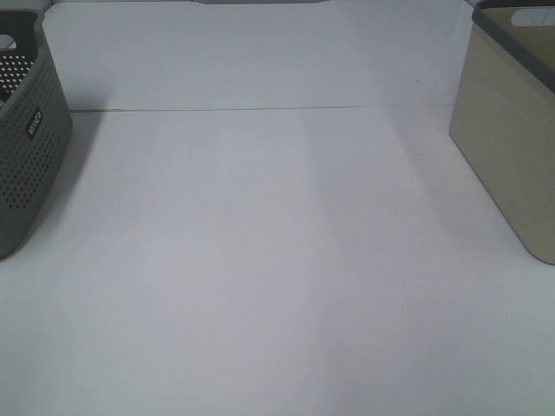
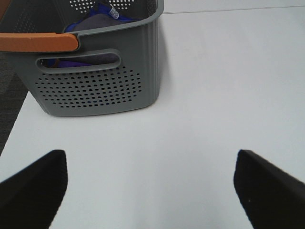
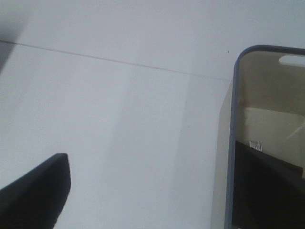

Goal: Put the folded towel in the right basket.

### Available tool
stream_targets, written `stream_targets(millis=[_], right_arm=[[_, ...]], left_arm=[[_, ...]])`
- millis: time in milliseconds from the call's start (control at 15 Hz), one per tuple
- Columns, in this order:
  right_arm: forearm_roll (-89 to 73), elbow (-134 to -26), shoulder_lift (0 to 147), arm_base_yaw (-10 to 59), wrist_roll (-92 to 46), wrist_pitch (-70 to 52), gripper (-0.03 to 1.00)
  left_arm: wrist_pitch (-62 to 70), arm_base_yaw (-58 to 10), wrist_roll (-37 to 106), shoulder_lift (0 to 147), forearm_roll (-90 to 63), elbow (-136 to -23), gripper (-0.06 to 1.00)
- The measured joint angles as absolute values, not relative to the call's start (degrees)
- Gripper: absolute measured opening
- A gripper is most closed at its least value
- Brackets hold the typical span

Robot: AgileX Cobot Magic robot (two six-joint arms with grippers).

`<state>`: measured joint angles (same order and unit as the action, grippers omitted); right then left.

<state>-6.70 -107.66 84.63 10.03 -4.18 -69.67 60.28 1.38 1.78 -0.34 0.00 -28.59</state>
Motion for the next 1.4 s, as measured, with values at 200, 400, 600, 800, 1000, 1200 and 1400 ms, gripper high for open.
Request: stream_targets(millis=[200, 400, 600, 800, 1000, 1200, 1400], right_arm=[[-2.92, -94.42, 74.54, 11.97, -1.32, -69.67, 0.92], [-0.57, -79.76, 62.51, 11.97, -1.2, -69.73, 0.92], [0.0, -64.46, 49.85, 11.97, -1.43, -69.73, 0.92], [0.0, -49.39, 37.07, 11.97, -2.52, -69.79, 0.92], [0.0, -37.41, 24.58, 11.97, -4.13, -69.9, 0.92], [-0.92, -29.28, 11.69, 11.97, -5.21, -66.46, 0.92], [-1.03, -26.41, 2.69, 11.97, -5.56, -64.29, 0.92]], left_arm=[[60.28, 1.38, 1.78, -0.34, 0.0, -28.59, 0.88], [60.28, 1.38, 1.78, -0.34, 0.0, -28.59, 0.88], [60.28, 1.38, 1.78, -0.34, 0.0, -28.59, 0.88], [60.28, 1.38, 1.78, -0.34, 0.0, -28.59, 0.88], [60.28, 1.38, 1.78, -0.34, 0.0, -28.59, 0.88], [60.28, 1.38, 1.78, -0.34, 0.0, -28.59, 0.88], [60.28, 1.38, 1.78, -0.34, 0.0, -28.59, 0.88]])
